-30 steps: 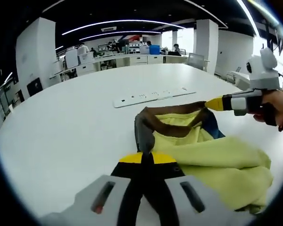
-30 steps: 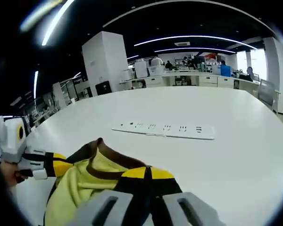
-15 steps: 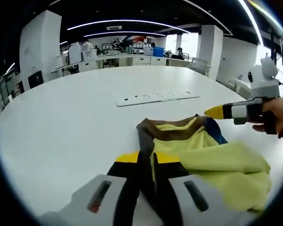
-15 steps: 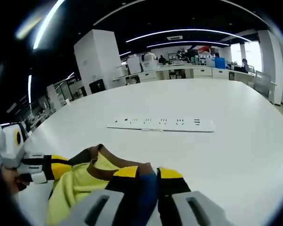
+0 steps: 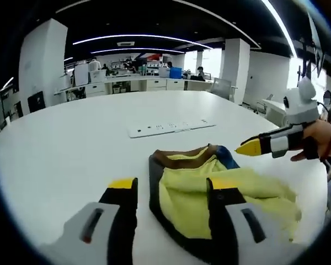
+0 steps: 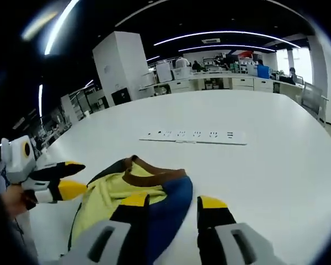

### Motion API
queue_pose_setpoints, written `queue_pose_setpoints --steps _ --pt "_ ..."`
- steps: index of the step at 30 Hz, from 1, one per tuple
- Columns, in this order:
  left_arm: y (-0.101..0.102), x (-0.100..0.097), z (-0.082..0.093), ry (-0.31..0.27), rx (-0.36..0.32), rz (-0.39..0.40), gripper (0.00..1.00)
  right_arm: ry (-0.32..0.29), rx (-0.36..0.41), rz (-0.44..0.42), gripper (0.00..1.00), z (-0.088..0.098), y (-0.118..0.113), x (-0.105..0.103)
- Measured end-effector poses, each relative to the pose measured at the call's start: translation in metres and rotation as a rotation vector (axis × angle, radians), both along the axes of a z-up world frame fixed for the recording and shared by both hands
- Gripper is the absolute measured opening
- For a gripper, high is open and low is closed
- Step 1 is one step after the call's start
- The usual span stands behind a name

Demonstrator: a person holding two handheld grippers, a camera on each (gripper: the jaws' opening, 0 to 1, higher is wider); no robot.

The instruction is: Fold the garment on the visible template until the final outline fits inside the template.

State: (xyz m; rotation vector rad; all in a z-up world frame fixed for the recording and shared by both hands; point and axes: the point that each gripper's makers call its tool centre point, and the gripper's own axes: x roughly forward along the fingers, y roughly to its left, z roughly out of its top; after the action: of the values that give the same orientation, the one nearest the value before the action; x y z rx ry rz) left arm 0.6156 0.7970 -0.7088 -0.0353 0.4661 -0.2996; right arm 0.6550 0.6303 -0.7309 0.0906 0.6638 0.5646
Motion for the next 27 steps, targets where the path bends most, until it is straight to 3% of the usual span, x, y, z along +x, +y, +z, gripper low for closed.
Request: queue_pose_setpoints --steps 8,17,21,27 --pt "-0.004 -0.027 -0.01 0.045 -0.019 0.012 0.61 0.034 -0.025 0.032 0.31 -0.01 -0.01 -0.026" --pt "-0.02 -0.064 -0.022 0.103 -0.067 0.011 0.57 0.117 -0.014 0.009 0.26 -0.026 -0.012 -0.054" --pt "-0.025 -0.075 -0.024 0.115 -0.068 0.008 0.55 0.106 -0.06 0.022 0.23 -0.028 -0.012 -0.063" --pt "-0.033 -0.088 -0.028 0.13 -0.066 0.003 0.54 0.113 -0.047 0.014 0.17 -0.03 -0.009 -0.07"
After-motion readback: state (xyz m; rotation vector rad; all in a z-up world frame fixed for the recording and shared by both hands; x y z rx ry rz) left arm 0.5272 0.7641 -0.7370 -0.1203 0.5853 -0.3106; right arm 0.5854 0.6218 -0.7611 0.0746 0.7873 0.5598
